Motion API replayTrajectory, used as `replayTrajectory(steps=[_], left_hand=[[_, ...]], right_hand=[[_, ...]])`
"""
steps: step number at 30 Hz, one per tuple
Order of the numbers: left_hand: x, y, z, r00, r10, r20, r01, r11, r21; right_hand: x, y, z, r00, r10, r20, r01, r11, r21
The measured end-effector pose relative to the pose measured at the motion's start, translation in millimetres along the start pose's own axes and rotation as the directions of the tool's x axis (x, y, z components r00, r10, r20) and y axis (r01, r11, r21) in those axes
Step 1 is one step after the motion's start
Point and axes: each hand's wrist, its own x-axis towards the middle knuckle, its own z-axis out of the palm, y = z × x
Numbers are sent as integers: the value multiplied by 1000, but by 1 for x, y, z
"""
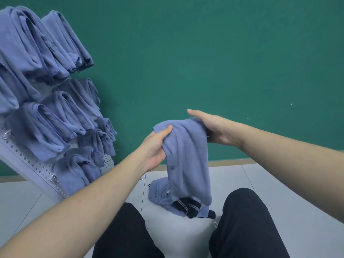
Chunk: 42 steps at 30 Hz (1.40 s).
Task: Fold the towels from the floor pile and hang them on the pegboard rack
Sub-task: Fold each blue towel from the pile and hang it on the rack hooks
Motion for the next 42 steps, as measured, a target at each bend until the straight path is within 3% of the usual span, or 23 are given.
replayTrajectory(steps=[3,7,11,14,17,20,23,28,35,39,42], left_hand=[[4,5,7,998,-16,-54,15,1000,-19],[11,10,2,975,38,-219,-8,991,137],[12,17,-9,939,23,-344,88,949,304],[9,23,-14,946,-97,-311,189,941,282],[5,27,-19,954,-239,-182,274,941,198],[6,25,-27,959,-265,-97,281,932,229],[8,22,-27,972,-198,-125,224,944,241],[17,22,-10,972,37,-231,32,957,287],[18,26,-5,960,124,-252,-52,960,275],[17,29,-6,971,118,-208,-40,937,347],[16,30,-8,956,128,-265,-13,919,395]], right_hand=[[-3,9,-1,990,19,141,6,984,-178],[-1,17,-5,997,-29,70,44,976,-214],[-3,12,-5,992,-113,56,123,968,-218],[-3,11,0,985,-166,53,172,975,-143],[1,12,5,981,-192,3,192,979,-72],[6,12,3,979,-198,-56,194,979,-67],[9,11,-1,973,-199,-117,185,975,-119],[14,13,-3,959,-222,-174,167,945,-281],[12,12,-9,961,-172,-218,149,982,-118],[12,12,-8,951,-186,-248,178,983,-54],[13,11,-8,942,-202,-269,198,979,-41]])
